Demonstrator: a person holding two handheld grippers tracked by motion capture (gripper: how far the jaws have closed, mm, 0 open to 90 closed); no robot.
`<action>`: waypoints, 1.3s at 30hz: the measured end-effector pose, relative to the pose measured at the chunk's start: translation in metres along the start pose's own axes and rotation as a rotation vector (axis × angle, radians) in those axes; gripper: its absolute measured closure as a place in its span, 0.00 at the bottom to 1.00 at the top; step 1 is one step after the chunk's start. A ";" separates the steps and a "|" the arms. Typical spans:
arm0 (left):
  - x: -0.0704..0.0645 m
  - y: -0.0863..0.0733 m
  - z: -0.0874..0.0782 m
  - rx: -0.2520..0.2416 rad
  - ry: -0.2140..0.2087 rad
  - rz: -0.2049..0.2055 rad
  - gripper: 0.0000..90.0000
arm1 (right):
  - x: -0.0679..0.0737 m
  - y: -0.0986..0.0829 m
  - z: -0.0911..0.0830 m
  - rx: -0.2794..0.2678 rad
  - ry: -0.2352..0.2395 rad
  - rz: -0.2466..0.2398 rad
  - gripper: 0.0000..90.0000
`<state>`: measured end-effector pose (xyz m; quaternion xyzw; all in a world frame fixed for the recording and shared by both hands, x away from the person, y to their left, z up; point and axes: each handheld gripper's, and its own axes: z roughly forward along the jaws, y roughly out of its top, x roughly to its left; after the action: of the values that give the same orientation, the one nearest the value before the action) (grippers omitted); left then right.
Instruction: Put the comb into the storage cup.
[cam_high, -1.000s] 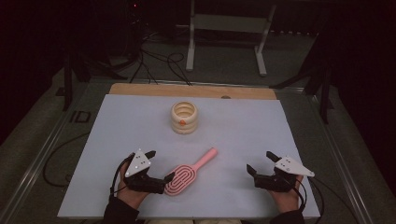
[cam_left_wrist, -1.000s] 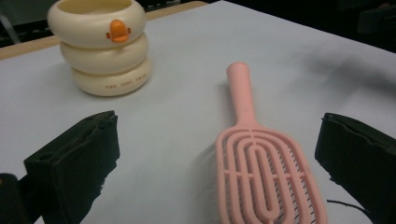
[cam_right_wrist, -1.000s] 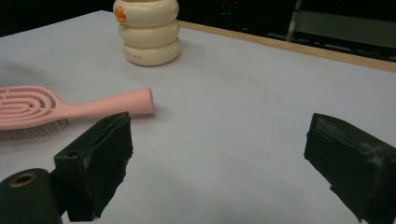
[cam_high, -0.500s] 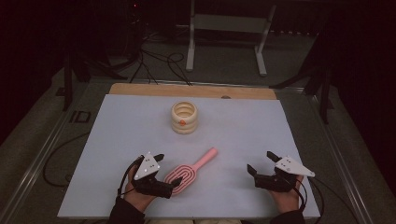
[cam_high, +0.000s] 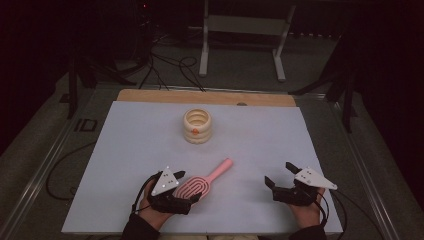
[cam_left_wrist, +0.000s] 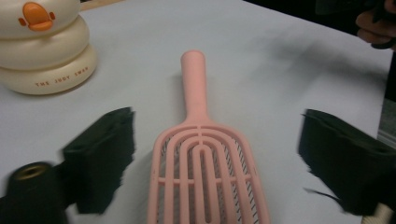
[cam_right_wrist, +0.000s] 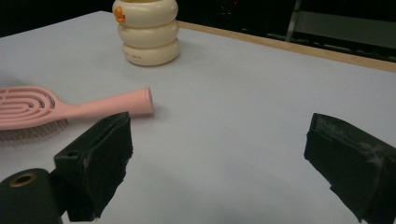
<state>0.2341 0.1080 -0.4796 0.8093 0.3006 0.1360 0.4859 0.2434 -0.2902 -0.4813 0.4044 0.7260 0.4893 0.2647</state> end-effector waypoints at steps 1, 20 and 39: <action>0.000 0.000 0.000 0.000 0.000 0.000 0.22 | 0.000 0.000 0.000 0.000 0.000 0.000 0.08; -0.025 -0.007 0.026 0.177 -0.180 0.050 1.00 | 0.000 -0.001 0.000 0.001 0.002 -0.003 0.08; -0.005 -0.015 0.023 0.235 -0.083 0.012 1.00 | -0.001 -0.001 -0.001 -0.002 0.000 0.002 0.08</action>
<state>0.2364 0.0936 -0.5034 0.8674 0.2892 0.0690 0.3989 0.2432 -0.2919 -0.4815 0.4047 0.7253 0.4902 0.2645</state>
